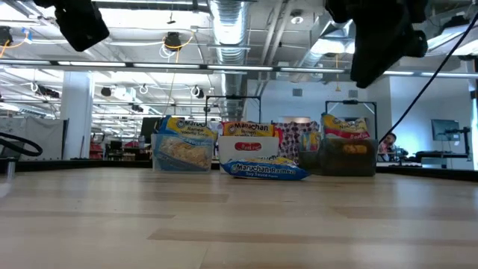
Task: Sort Maruchan noodles
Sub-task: Put the blue noodle pack into the transparent bin
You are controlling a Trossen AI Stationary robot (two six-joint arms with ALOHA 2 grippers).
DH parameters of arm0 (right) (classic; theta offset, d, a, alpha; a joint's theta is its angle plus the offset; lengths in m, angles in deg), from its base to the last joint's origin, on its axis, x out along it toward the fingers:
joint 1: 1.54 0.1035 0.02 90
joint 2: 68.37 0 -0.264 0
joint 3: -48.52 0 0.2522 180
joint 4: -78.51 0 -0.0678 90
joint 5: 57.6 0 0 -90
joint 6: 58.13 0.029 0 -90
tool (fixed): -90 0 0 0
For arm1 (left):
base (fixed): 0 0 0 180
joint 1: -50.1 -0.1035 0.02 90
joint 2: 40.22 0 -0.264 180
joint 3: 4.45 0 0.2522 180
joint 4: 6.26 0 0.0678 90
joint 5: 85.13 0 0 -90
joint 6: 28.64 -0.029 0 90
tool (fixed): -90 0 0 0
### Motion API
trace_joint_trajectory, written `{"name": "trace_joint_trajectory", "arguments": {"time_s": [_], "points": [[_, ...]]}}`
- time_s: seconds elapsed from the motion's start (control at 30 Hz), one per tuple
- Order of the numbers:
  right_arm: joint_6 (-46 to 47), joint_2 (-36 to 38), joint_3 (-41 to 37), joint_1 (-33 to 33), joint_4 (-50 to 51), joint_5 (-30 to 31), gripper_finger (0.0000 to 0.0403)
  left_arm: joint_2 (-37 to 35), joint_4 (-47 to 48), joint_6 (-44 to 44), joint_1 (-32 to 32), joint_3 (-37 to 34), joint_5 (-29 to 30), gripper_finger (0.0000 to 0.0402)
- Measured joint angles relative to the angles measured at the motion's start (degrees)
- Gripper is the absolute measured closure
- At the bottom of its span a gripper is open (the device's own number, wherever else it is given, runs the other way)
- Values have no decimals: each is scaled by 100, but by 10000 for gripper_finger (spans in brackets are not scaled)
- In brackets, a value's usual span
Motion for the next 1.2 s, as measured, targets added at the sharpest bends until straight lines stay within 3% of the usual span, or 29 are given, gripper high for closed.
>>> {"name": "trace_joint_trajectory", "arguments": {"time_s": [0.27,0.5,0.93,1.2], "points": [[-625,2,-286,-254,-1179,466,286,-1,-612,-348,14,-2,4,246],[-1503,2,-286,-732,-1737,468,284,-1,-990,-544,11,-2,2,246],[-2854,2,-286,-1584,-2461,451,198,-1,-989,-504,11,-2,2,246],[-2861,2,-286,-2081,-2502,446,187,1,-992,-304,11,-2,4,246]]}}
